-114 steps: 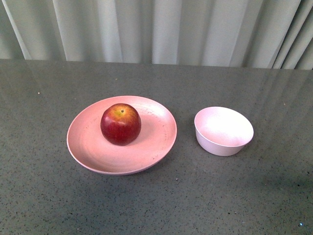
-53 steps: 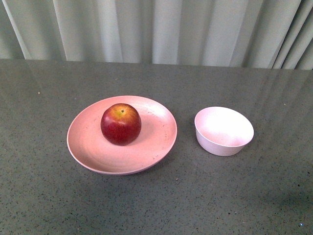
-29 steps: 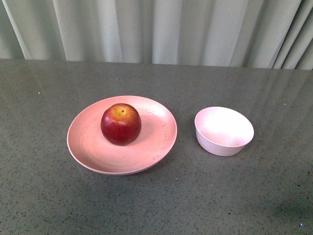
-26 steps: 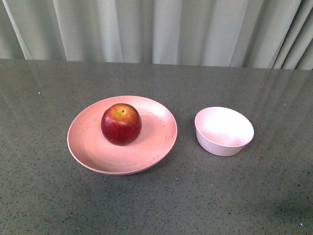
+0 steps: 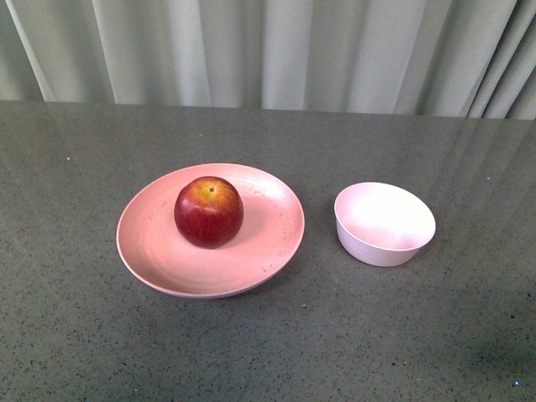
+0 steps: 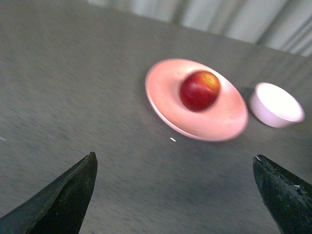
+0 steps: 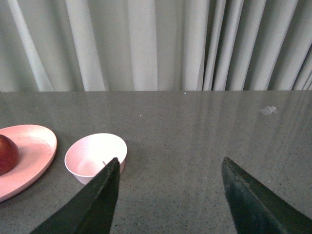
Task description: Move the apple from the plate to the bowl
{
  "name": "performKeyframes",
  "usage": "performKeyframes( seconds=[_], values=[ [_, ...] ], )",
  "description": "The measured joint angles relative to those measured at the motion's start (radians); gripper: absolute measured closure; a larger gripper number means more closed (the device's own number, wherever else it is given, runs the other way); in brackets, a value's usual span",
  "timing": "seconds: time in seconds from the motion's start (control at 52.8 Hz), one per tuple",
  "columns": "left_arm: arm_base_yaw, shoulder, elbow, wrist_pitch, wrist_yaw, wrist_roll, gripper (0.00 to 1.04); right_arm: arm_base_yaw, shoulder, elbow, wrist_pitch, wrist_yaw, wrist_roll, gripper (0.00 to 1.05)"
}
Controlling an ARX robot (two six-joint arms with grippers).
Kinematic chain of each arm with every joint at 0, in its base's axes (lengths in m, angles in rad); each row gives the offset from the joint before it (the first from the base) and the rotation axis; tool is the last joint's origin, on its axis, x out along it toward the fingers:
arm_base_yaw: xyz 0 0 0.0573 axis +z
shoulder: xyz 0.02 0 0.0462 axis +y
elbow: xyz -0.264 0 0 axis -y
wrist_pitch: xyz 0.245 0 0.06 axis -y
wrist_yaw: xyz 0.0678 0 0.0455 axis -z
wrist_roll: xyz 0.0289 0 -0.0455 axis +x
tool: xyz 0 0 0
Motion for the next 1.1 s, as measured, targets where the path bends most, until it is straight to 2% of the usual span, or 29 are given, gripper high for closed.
performKeyframes(
  seconds=[0.057,0.17,0.246,0.36,0.549,0.738,1.098],
  values=[
    [-0.018,0.108,0.021,0.064,0.016,-0.039,0.09,0.000,0.000,0.000,0.000,-0.001,0.000,0.33],
    [-0.068,0.304,0.062,0.236,-0.019,-0.066,0.09,0.000,0.000,0.000,0.000,0.001,0.000,0.14],
    [-0.097,0.421,0.087,0.330,-0.038,-0.071,0.09,0.000,0.000,0.000,0.000,0.001,0.000,0.07],
    [-0.153,0.637,0.150,0.470,-0.084,-0.072,0.09,0.000,0.000,0.000,0.000,0.001,0.000,0.09],
    [-0.260,0.961,0.270,0.608,-0.137,-0.062,0.09,0.000,0.000,0.000,0.000,0.001,0.000,0.09],
    [-0.323,1.149,0.365,0.664,-0.161,-0.061,0.09,0.000,0.000,0.000,0.000,0.001,0.000,0.09],
    [-0.378,1.397,0.537,0.683,-0.180,-0.050,0.09,0.000,0.000,0.000,0.000,0.001,0.000,0.09]
  ],
)
